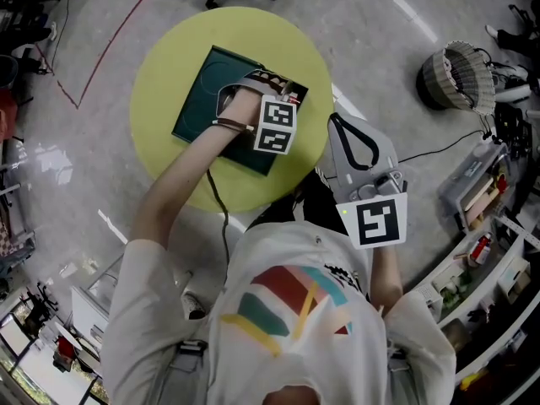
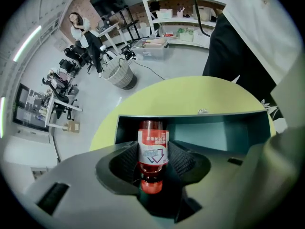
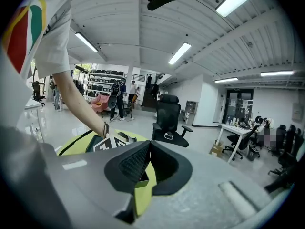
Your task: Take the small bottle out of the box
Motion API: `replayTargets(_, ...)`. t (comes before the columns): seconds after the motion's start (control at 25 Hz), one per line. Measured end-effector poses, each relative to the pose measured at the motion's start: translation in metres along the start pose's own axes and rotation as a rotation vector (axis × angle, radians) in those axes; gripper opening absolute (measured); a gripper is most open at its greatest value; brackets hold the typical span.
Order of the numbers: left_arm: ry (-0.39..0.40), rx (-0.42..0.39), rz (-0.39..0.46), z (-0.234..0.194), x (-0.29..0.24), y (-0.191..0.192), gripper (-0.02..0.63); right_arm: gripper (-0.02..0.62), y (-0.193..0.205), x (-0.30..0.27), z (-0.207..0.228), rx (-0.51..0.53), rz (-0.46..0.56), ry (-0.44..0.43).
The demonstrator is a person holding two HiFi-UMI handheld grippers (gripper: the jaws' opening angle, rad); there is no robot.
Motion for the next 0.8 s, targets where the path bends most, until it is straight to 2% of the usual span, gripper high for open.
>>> replayTargets(0.32, 0.018, -0.002, -0.008, -0.0013, -0.0044, -0.0006, 0.204, 0.003, 0.0077, -0.0011, 0.0018, 0.002, -0.017, -0.005)
replayTargets(0.8, -0.004, 0.058, 0.007, 0.0004, 0.0011, 0.0015, 0.199, 0.003, 0.0009, -0.0015, 0.0042, 0.013, 0.007, -0.016)
Point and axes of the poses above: the fingertips, and each gripper's own axes: x backward along the fingers, z to its right, y out of its underside, the point moved 6 cm from there along x, backward along the fingers, and after that the axes turned 10 degrees about y, right-handed, at the moved point
